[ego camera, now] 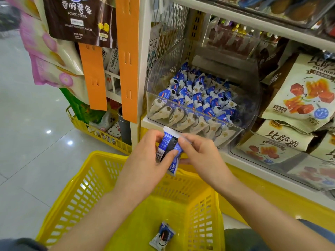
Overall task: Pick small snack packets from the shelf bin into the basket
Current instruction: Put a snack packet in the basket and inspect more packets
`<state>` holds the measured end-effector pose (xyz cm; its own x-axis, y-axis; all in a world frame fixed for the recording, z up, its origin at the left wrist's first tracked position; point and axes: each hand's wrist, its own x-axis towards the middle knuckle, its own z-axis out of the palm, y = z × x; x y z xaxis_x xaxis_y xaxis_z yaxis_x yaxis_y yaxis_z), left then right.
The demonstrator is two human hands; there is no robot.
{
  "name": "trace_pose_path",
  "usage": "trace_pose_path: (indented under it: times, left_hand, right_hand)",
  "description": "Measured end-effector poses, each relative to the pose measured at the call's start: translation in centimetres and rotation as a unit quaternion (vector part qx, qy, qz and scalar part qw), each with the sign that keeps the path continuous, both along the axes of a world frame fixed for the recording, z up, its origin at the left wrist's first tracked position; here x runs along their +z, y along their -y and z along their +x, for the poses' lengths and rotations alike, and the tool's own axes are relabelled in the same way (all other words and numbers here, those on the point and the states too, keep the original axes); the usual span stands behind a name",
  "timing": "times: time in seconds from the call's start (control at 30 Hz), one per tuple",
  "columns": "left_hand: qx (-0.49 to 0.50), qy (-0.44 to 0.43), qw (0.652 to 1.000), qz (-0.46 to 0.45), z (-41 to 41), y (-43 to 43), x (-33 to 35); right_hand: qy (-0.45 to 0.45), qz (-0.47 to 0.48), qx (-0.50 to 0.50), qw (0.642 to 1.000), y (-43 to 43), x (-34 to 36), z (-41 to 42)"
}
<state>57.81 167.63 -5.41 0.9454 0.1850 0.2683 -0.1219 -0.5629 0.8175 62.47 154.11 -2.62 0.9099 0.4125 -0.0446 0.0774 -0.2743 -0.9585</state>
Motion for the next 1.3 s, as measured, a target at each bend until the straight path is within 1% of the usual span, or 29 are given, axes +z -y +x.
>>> trace_pose_path:
  times: [0.2,0.3,0.4,0.47,0.63,0.7,0.77,0.87,0.97,1.1,1.17,1.23,1.3]
  left_hand:
    - [0.002,-0.020,0.999,0.050,-0.2,-0.2,-0.3]
    - [-0.009,-0.030,0.998,0.054,-0.3,0.0,-0.1]
    - [-0.010,-0.033,0.998,0.046,-0.4,0.2,0.1]
    - [-0.007,-0.038,0.998,0.054,-0.5,0.2,0.0]
    - [0.002,-0.052,0.991,0.122,-0.2,-0.2,0.1]
    - [0.005,-0.062,0.987,0.148,0.0,-0.2,0.1]
    - [0.000,-0.071,0.985,0.156,0.1,-0.2,0.0]
    - [-0.002,-0.057,0.987,0.148,-0.1,-0.4,0.2]
    - [0.011,-0.036,0.990,0.132,0.0,-0.6,0.2]
    - [0.044,-0.021,0.997,0.061,-0.1,-0.4,0.5]
    - [0.061,-0.013,0.997,0.042,-0.1,-0.5,0.6]
    - [0.067,-0.004,0.997,0.048,-0.1,-0.5,0.8]
    - [0.071,-0.002,0.994,0.084,-0.1,-0.6,0.8]
  right_hand:
    - [0.080,-0.088,0.017,0.993,0.4,-0.4,-0.4]
    - [0.117,-0.110,0.015,0.987,0.4,-0.5,-0.6]
    - [0.176,-0.151,0.019,0.973,0.4,-0.6,-0.9]
    - [0.193,-0.164,0.030,0.967,0.3,-0.7,-1.2]
    - [0.151,-0.131,0.043,0.979,-0.2,-0.8,-1.2]
    - [0.149,-0.141,0.039,0.978,-0.2,-0.8,-1.1]
    - [0.153,-0.157,0.039,0.975,-0.3,-0.8,-1.0]
    - [0.164,-0.172,0.040,0.971,-0.4,-0.7,-1.0]
    - [0.152,-0.149,0.027,0.977,-0.5,-0.6,-1.1]
    - [0.078,-0.090,0.033,0.992,-0.9,-0.8,-1.4]
    - [0.045,-0.072,0.041,0.996,-1.2,-0.9,-1.5]
    - [0.043,-0.067,0.040,0.996,-1.2,-0.9,-1.4]
    - [0.061,-0.077,0.047,0.994,-1.1,-0.8,-1.2]
